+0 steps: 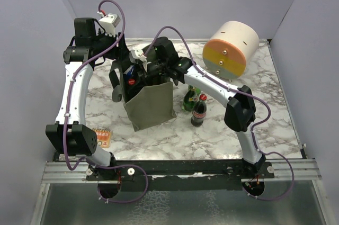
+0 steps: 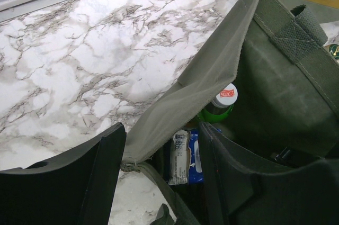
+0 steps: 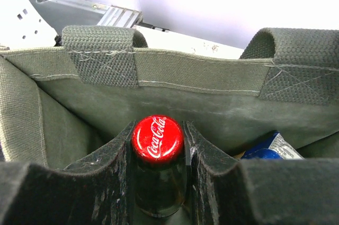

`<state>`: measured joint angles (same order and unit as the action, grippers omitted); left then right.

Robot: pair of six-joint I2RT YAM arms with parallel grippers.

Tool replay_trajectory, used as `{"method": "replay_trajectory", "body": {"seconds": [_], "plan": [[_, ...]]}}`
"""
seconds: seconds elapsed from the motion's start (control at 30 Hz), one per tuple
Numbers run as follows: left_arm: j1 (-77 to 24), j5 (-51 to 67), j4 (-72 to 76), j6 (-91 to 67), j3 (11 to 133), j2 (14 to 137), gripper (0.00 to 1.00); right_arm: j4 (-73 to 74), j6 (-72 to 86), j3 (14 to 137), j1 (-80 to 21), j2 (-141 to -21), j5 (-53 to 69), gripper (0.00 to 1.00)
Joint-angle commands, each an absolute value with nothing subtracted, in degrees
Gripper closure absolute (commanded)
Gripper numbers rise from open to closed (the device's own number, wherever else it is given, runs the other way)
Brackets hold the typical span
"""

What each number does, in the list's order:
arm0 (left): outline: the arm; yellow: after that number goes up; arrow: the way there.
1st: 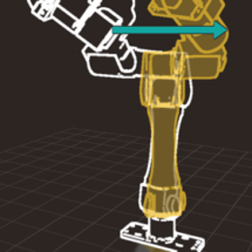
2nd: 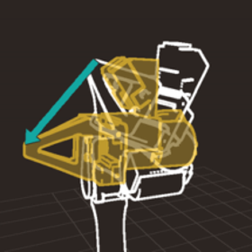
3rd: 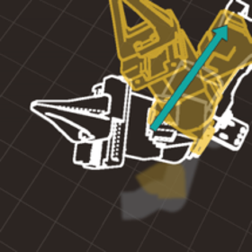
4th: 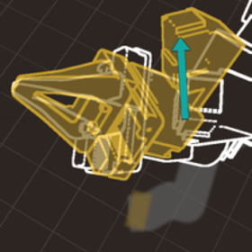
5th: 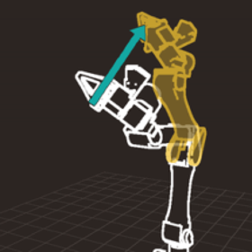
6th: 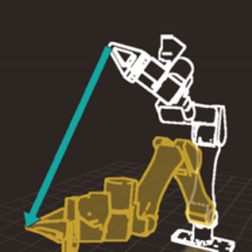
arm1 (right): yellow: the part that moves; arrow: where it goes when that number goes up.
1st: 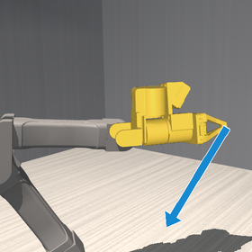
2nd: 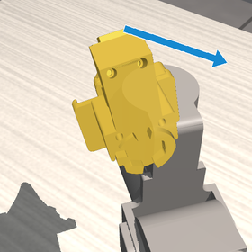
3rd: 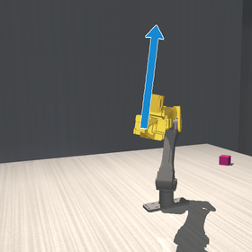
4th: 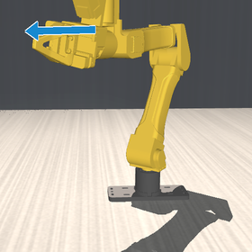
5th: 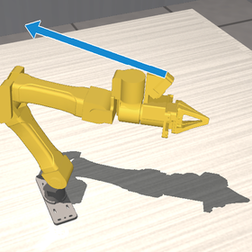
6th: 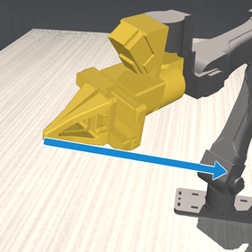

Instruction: Place the beverage into the canvas bag

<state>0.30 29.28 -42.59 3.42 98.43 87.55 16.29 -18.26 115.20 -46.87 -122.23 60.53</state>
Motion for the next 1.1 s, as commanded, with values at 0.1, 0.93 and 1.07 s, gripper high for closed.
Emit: {"method": "replay_trajectory", "body": {"seconds": [0.1, 0.93, 1.07], "plan": [[0.0, 32.0, -42.5, 3.1, 98.8, 88.0, 0.41, 12.0, -24.5, 117.5, -46.5, -121.5, 60.3, 0.89], [0.0, 32.1, -42.6, 3.5, 99.3, 88.5, 0.41, 14.2, -25.2, 117.6, -46.5, -120.5, 58.8, 0.56], [0.0, 32.1, -42.6, 3.6, 99.4, 88.5, 0.41, 14.2, -25.1, 117.7, -46.5, -120.3, 58.7, 0.54]]}}
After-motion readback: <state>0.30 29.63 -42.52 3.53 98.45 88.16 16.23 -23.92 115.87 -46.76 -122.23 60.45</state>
